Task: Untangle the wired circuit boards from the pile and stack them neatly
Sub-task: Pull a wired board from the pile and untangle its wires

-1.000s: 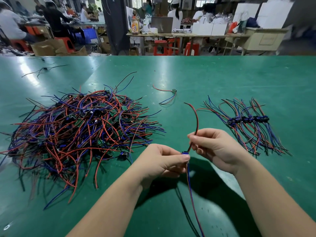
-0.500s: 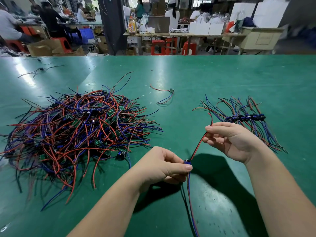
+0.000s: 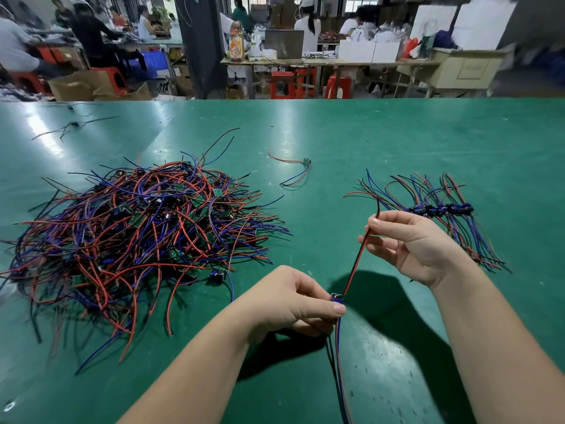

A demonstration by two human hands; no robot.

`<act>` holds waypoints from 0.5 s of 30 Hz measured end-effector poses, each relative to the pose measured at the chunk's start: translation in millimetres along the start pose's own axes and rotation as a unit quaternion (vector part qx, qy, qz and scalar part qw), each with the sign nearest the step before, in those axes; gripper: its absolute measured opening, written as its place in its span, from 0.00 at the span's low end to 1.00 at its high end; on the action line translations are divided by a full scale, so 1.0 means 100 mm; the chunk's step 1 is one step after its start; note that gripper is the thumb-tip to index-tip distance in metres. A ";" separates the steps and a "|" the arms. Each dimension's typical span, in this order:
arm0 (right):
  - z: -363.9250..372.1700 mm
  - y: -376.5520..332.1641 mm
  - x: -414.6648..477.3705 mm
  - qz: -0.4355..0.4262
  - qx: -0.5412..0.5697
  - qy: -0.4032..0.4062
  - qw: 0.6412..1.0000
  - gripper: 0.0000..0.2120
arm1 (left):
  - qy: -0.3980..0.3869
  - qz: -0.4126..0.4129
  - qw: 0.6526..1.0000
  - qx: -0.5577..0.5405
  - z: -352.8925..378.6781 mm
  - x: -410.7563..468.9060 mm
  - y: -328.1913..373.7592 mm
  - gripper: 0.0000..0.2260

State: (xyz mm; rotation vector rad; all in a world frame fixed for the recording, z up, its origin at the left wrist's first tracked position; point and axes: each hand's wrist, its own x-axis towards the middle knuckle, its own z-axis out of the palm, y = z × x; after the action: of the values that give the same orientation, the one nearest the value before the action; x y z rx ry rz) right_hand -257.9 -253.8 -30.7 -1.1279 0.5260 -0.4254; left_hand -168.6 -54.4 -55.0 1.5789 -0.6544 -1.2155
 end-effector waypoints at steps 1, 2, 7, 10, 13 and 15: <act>0.01 0.01 0.00 -0.002 -0.005 0.000 1.000 0.06 | -0.001 0.000 1.000 0.004 0.00 0.00 0.00 0.04; 0.01 0.01 0.01 -0.005 -0.009 0.002 1.000 0.06 | -0.001 0.000 1.000 0.006 0.01 0.00 0.00 0.04; 0.05 0.07 0.04 -0.019 0.021 0.013 1.000 0.10 | 0.006 0.002 1.000 0.016 0.02 0.02 -0.01 0.04; 0.08 0.12 0.07 -0.040 0.034 0.029 0.998 0.10 | 0.012 0.006 1.000 0.019 0.02 0.03 -0.02 0.05; 0.08 0.16 0.10 -0.071 0.013 0.037 0.997 0.11 | 0.017 0.006 1.000 0.019 -0.01 0.04 -0.02 0.05; 0.09 0.17 0.11 -0.091 -0.002 0.022 0.996 0.09 | 0.015 0.004 1.000 0.023 -0.01 0.04 -0.02 0.05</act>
State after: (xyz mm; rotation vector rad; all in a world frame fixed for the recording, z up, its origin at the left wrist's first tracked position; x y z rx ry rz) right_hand -242.8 -247.1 -45.7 -1.1774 0.4641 -0.6097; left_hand -166.0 -56.8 -58.3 1.6280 -0.6741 -1.1762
